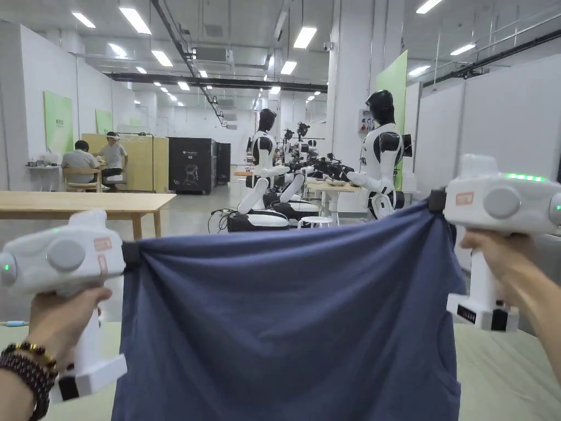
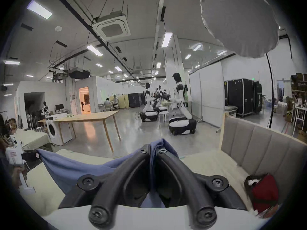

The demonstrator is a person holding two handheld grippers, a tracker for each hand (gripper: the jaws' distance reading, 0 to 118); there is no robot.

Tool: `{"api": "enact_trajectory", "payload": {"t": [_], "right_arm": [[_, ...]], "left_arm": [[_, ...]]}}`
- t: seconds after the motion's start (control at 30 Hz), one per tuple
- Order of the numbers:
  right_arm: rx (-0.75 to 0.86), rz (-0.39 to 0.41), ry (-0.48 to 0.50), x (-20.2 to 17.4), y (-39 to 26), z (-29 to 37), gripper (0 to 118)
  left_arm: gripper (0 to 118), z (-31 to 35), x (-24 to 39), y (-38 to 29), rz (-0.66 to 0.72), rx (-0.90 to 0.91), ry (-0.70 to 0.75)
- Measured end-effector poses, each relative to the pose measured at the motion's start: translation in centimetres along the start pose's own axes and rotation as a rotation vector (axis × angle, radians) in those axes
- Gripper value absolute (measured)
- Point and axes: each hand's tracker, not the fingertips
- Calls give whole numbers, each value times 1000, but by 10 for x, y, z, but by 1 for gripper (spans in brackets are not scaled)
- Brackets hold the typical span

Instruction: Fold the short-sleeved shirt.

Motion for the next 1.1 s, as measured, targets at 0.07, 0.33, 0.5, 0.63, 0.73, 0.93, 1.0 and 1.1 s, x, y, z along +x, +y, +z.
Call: {"api": "enact_trajectory", "payload": {"t": [0.07,0.33,0.5,0.63,0.73,0.93,1.0,1.1], "right_arm": [[-9,-4,14,2,-18,-1,5],[5,-15,66,0,-48,32,5],[31,16,130,6,-71,101,5],[-26,100,178,11,-100,167,5],[-67,123,200,17,-131,218,5],[-233,183,280,24,-205,303,5],[-334,224,307,25,-237,325,5],[-478,281,338,23,-282,343,5]], "left_arm": [[6,-4,-7,-21,-1,-23,-3],[6,25,-17,-52,14,-38,-50],[6,78,-30,-68,-7,-67,-89],[6,138,-45,-103,-48,-122,-130],[6,187,-57,-142,-55,-166,-188],[6,263,-84,-224,-73,-314,-212],[6,284,-95,-255,-59,-383,-204],[6,305,-108,-296,-37,-464,-208]]}}
